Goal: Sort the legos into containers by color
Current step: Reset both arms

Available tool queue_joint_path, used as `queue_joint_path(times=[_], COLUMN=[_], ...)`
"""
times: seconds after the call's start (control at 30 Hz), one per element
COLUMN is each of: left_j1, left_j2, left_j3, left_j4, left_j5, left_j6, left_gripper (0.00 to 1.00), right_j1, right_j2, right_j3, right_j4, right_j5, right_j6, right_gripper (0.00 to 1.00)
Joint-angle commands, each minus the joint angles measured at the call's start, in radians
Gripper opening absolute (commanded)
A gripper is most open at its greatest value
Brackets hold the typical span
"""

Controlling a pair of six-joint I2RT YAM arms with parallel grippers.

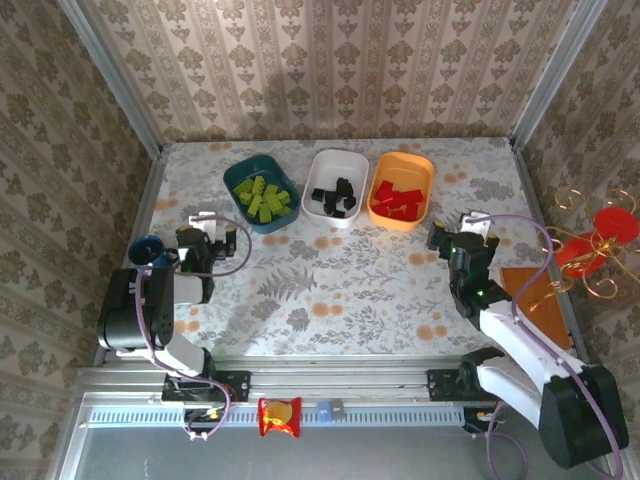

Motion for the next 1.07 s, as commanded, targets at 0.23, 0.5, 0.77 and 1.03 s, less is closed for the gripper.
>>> queue_joint_path(times=[0.23,0.5,0.77,1.03], left_j1=[-0.033,-0.027,-0.031,-0.046], left_j2=[0.007,0.005,0.007,0.008], left_j3=[-0.015,-0.011,-0.01,-0.016], left_j4=[0.103,0.093,0.095,0.106], left_j5=[-0.128,-0.113,-0.114,-0.111], left_j6=[-0.042,-0.045,-0.039,-0.022], left_gripper=[1.0,1.0,1.0,1.0], right_j1=[-0.125,-0.127,-0.127,-0.127], right_j2=[0.33,0.517,0.507,0.504], right_j3=[0.001,-0.001,0.003,0.001], right_j4=[0.388,0.562,0.537,0.537], right_j5=[-0.264,-0.256,-0.256,-0.256], right_j6=[-0.109,-0.113,-0.11,-0.112], right_gripper=[1.0,1.0,1.0,1.0])
